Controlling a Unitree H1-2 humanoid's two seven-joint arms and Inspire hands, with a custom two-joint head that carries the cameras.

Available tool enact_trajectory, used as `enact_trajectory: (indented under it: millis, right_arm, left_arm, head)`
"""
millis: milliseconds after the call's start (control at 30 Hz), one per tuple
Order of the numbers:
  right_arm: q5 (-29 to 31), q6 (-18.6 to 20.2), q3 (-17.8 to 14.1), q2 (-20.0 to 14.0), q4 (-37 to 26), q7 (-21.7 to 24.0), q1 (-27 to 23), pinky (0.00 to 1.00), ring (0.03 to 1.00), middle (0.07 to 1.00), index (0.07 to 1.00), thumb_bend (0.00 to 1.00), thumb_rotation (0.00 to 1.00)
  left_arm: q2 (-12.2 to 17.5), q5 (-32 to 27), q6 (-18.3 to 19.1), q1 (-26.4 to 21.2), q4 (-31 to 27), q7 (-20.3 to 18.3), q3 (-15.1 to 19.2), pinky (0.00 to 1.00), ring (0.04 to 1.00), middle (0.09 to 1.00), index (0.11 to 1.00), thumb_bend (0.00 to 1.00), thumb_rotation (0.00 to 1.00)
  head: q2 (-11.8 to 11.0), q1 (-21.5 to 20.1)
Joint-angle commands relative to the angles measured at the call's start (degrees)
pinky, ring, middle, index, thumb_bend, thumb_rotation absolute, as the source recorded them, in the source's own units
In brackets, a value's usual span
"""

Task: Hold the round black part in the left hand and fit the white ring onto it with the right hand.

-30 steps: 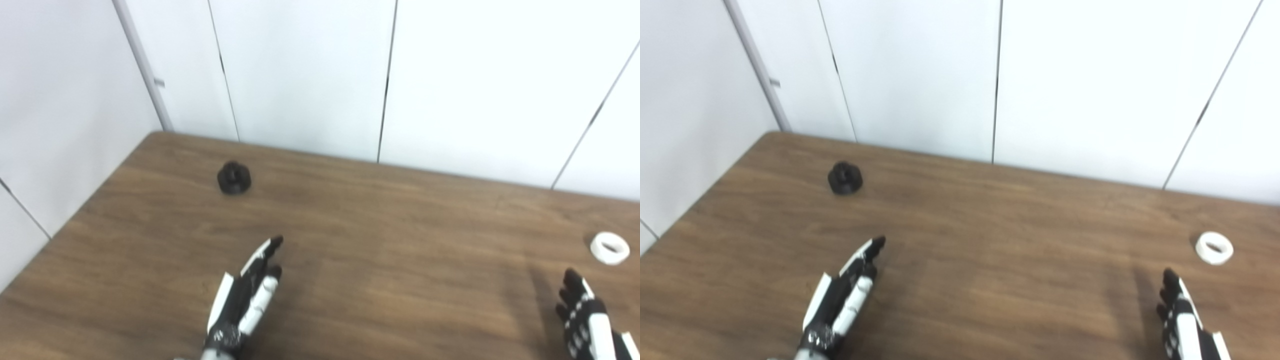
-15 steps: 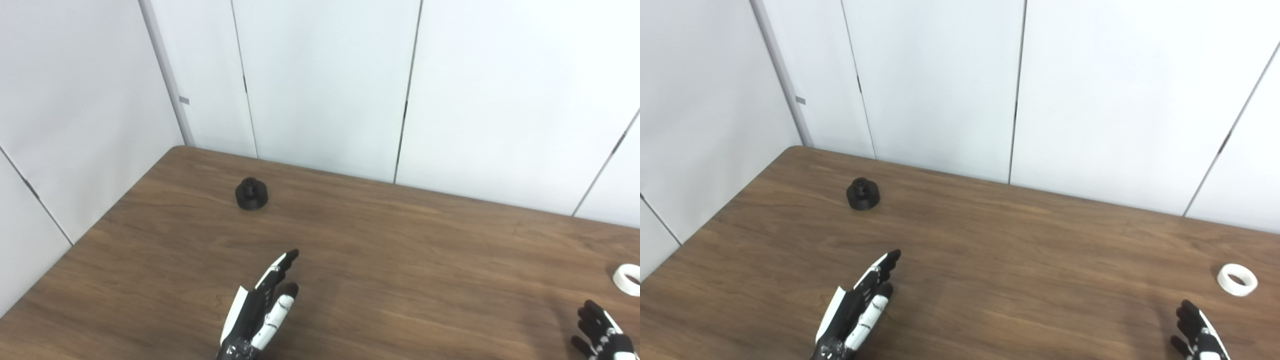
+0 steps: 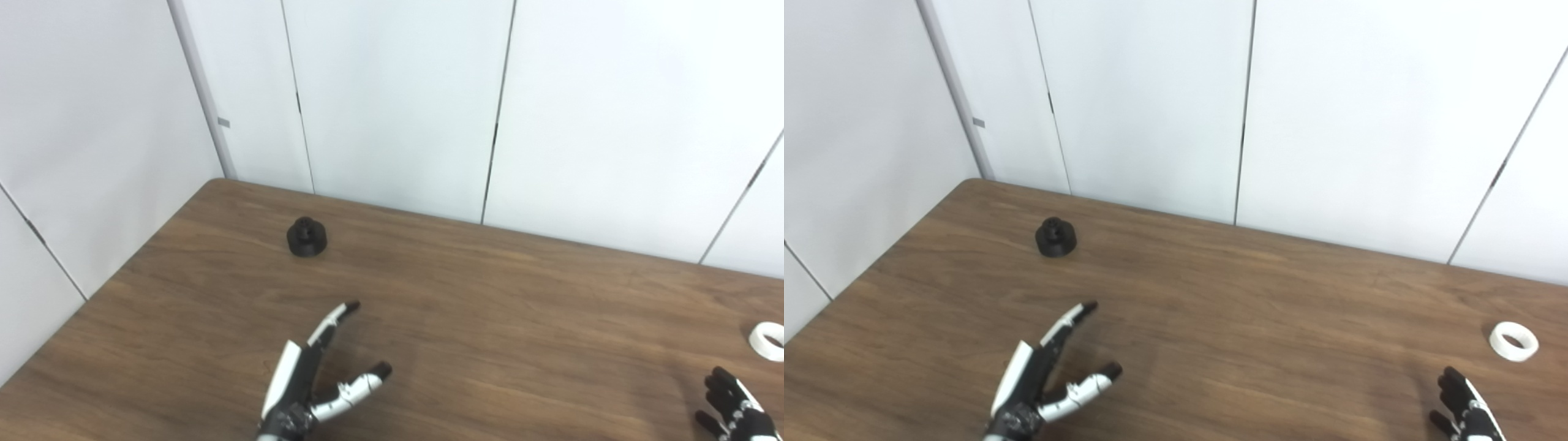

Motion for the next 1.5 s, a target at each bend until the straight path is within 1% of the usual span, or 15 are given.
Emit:
enact_trajectory:
  millis: [0,100,133,200,267,400,467,533,667,867,933,1067,1300,1467]
  right_arm:
    - [-0.28,-1.57,0.53,-1.26,-0.08,0.20,-0.35,0.89,0.944,0.921,0.905,0.68,1.00]
    - [0.56,-2.13,0.89,-1.73,0.40,0.37,-0.43,0.91,0.957,0.929,0.920,0.67,1.00]
    - [1.44,-2.34,0.89,-1.92,0.66,0.65,-0.46,0.95,0.975,0.949,0.935,0.65,1.00]
    - [2.81,-2.62,0.83,-2.10,0.98,0.92,-0.49,0.99,0.991,0.970,0.953,0.60,1.00]
    - [3.69,-2.49,0.85,-1.96,0.84,0.81,-0.46,1.00,0.995,0.976,0.960,0.57,1.00]
    - [4.72,-2.45,1.03,-2.03,0.94,0.79,-0.44,1.00,1.000,0.982,0.963,0.55,1.00]
    - [4.84,-2.18,1.08,-2.08,0.77,0.65,-0.35,1.00,1.000,0.983,0.964,0.55,1.00]
    - [4.85,-2.02,1.16,-2.15,0.67,0.57,-0.29,1.00,1.000,0.983,0.961,0.55,1.00]
    - [4.52,-2.07,1.34,-2.29,0.53,0.46,-0.06,1.00,0.996,0.980,0.955,0.57,1.00]
    - [4.63,-1.95,1.49,-2.02,0.19,0.25,0.29,1.00,0.998,0.983,0.961,0.57,1.00]
    - [4.18,-1.91,1.61,-2.09,0.04,0.14,0.37,1.00,0.995,0.981,0.960,0.56,1.00]
    - [3.80,-1.99,1.77,-2.07,-0.16,0.07,0.44,1.00,0.989,0.978,0.962,0.54,1.00]
    - [3.48,-1.44,1.76,-1.91,-0.44,-0.24,0.69,1.00,0.986,0.971,0.953,0.56,1.00]
    - [3.16,-1.65,1.87,-1.72,-0.51,-0.48,0.84,0.99,0.977,0.963,0.951,0.56,1.00]
  left_arm:
    - [1.61,4.35,3.12,-3.79,-3.35,-0.88,1.33,0.98,0.964,0.944,0.920,0.86,0.32]
    - [4.02,9.12,6.46,-5.79,-4.27,-2.41,2.50,0.96,0.965,0.948,0.911,0.89,0.32]
    - [5.07,10.78,7.37,-6.54,-4.30,-2.98,2.90,0.95,0.966,0.948,0.908,0.92,0.32]
    - [7.35,13.81,8.62,-8.11,-3.72,-3.81,3.74,0.96,0.979,0.955,0.909,0.93,0.34]
    - [9.36,16.14,9.32,-9.79,-2.23,-4.19,4.76,0.98,0.987,0.962,0.908,0.95,0.34]
    - [12.28,18.27,10.78,-12.80,1.13,-4.88,6.43,1.00,0.987,0.960,0.898,0.96,0.34]
    - [13.40,18.34,10.71,-14.22,3.70,-4.64,7.22,1.00,0.984,0.953,0.893,0.96,0.33]
    - [14.46,18.58,10.32,-15.40,6.29,-4.20,7.64,1.00,0.981,0.950,0.890,0.95,0.35]
    - [15.73,17.89,9.88,-17.67,10.57,-3.35,8.75,1.00,0.975,0.942,0.880,0.96,0.37]
    - [16.90,16.02,9.55,-21.39,17.94,-2.48,10.50,1.00,0.980,0.944,0.864,0.96,0.38]
    - [17.30,16.17,9.97,-22.76,20.47,-2.42,10.15,1.00,0.983,0.944,0.860,0.97,0.39]
    - [17.56,16.32,10.19,-25.07,24.13,-1.82,9.21,1.00,0.983,0.942,0.857,0.98,0.39]
    - [18.06,16.68,9.43,-30.79,33.72,1.49,7.30,1.00,0.969,0.929,0.845,1.00,0.37]
    - [18.72,16.29,9.22,-34.54,39.67,2.80,5.61,1.00,0.971,0.932,0.843,1.00,0.37]
  head:
    - [0.12,0.08]
    - [0.21,-0.07]
    - [0.22,-0.12]
    - [0.27,-0.07]
    - [0.33,-0.13]
    - [0.43,-0.13]
    - [0.57,-0.16]
    - [0.57,-0.16]
    - [0.82,-0.21]
    - [1.10,-0.46]
    - [1.23,-0.44]
    - [1.26,-0.58]
    - [1.11,-0.99]
    - [1.10,-1.13]
